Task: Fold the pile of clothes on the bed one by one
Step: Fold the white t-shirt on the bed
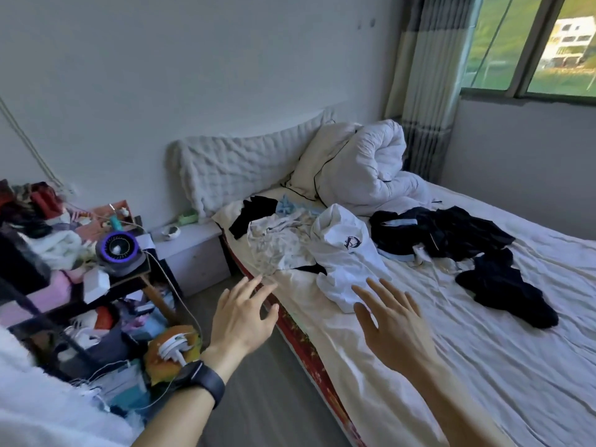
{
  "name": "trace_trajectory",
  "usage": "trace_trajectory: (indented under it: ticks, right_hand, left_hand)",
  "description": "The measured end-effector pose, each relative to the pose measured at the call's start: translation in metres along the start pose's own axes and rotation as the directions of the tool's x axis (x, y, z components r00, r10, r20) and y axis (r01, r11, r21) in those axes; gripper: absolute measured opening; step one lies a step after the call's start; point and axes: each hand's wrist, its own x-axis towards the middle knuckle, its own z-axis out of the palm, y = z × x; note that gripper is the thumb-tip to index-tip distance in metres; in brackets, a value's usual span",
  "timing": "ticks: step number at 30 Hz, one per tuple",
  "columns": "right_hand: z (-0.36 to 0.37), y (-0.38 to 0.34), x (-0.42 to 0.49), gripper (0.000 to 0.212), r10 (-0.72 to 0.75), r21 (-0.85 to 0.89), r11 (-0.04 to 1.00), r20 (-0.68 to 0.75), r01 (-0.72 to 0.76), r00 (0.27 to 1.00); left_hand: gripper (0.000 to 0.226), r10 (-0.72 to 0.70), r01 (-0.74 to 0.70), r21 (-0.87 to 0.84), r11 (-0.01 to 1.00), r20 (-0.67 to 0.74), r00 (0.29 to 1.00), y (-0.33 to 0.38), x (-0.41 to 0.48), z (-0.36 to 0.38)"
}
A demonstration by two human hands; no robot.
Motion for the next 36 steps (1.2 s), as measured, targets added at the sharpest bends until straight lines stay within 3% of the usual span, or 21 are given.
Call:
trace_trajectory:
  ticks: [6, 12, 16, 20, 25, 32, 34, 36]
  right_hand:
    - [0.046, 0.037, 0.120, 0.051, 0.036, 0.026, 0.999, 0.041, -0.037, 0.999]
    - [0.131, 0.071, 0.221, 0.054, 0.098, -0.006, 0.995, 0.166, -0.099, 0.981]
    - [0.201, 0.092, 0.303, 0.051, 0.206, -0.050, 0.979, 0.282, -0.200, 0.937]
    - [0.274, 0.114, 0.384, 0.070, 0.290, -0.086, 0.957, 0.337, -0.277, 0.896]
    - [0.360, 0.148, 0.497, 0.064, 0.422, -0.159, 0.899, 0.567, -0.408, 0.708]
    - [0.488, 0.198, 0.616, 0.102, 0.552, -0.139, 0.778, 0.616, -0.612, 0.562]
    - [0.515, 0.211, 0.626, 0.090, 0.578, -0.210, 0.771, 0.628, -0.601, 0.522]
    - [0.532, 0.223, 0.625, 0.052, 0.610, -0.239, 0.751, 0.609, -0.616, 0.507]
  left_hand:
    - [0.057, -0.013, 0.012, 0.018, 1.000, 0.084, 0.996, -0.016, 0.138, 0.037]
    - [0.050, 0.017, -0.008, -0.035, 0.999, 0.254, 0.967, -0.047, 0.275, 0.124]
    - [0.051, 0.035, -0.012, -0.059, 0.998, 0.412, 0.911, -0.074, 0.382, 0.198]
    - [0.051, 0.045, -0.024, -0.043, 0.999, 0.575, 0.817, -0.096, 0.478, 0.268]
    - [0.056, 0.030, -0.045, 0.003, 0.999, 0.709, 0.704, -0.134, 0.582, 0.363]
    - [0.066, 0.009, -0.127, 0.083, 0.988, 0.802, 0.597, -0.186, 0.648, 0.497]
    - [0.068, 0.000, -0.144, 0.093, 0.985, 0.840, 0.542, -0.193, 0.646, 0.521]
    - [0.071, -0.005, -0.150, 0.097, 0.984, 0.854, 0.520, -0.197, 0.644, 0.535]
